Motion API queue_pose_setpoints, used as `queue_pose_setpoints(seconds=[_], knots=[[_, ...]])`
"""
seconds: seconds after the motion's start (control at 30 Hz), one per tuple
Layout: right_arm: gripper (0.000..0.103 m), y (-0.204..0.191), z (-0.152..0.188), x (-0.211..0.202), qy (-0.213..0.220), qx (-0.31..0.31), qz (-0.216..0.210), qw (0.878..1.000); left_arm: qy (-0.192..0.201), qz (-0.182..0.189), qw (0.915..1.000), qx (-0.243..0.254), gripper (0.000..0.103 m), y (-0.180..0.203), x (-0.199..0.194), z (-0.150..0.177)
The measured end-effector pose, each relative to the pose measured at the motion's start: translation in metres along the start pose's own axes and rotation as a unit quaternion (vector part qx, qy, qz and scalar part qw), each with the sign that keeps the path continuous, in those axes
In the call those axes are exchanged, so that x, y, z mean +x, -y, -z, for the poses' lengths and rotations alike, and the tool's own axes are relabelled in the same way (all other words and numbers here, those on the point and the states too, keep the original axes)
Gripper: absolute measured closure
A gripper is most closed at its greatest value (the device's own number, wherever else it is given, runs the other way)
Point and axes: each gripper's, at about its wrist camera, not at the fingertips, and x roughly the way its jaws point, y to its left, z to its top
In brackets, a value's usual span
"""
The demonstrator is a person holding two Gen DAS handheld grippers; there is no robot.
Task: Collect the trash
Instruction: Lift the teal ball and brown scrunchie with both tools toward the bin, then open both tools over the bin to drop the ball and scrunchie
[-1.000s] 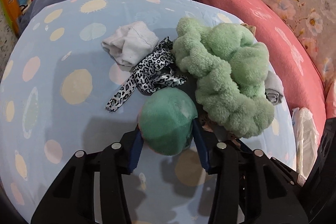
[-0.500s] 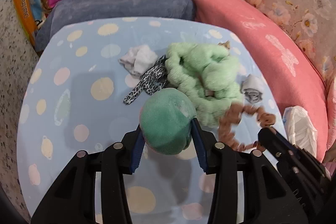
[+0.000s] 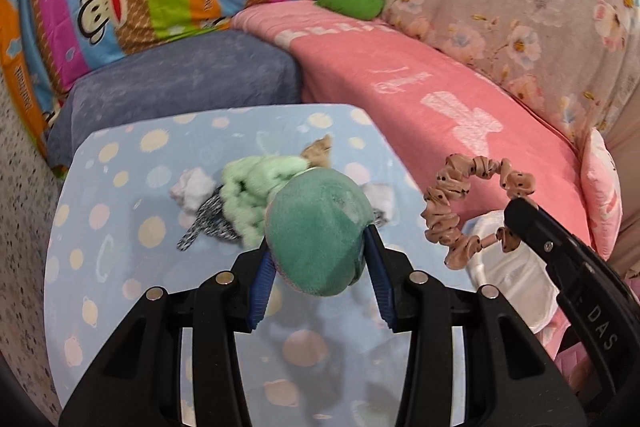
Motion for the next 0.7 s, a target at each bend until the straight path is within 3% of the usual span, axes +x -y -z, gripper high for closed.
queue_pose_setpoints(seconds=[0.4,0.7], knots=[[0.096,0.083,-0.015,-0.051,0.05,0.04,0.059,0.996,0.01,0.049,0.9959,0.076,0.062,0.103,-0.002,-0.006],[0.096,0.149,-0.008,-0.071,0.061,0.084,0.104,0.989,-0.001,0.084,0.9885,0.126,0.062,0.167,0.009,0.001]])
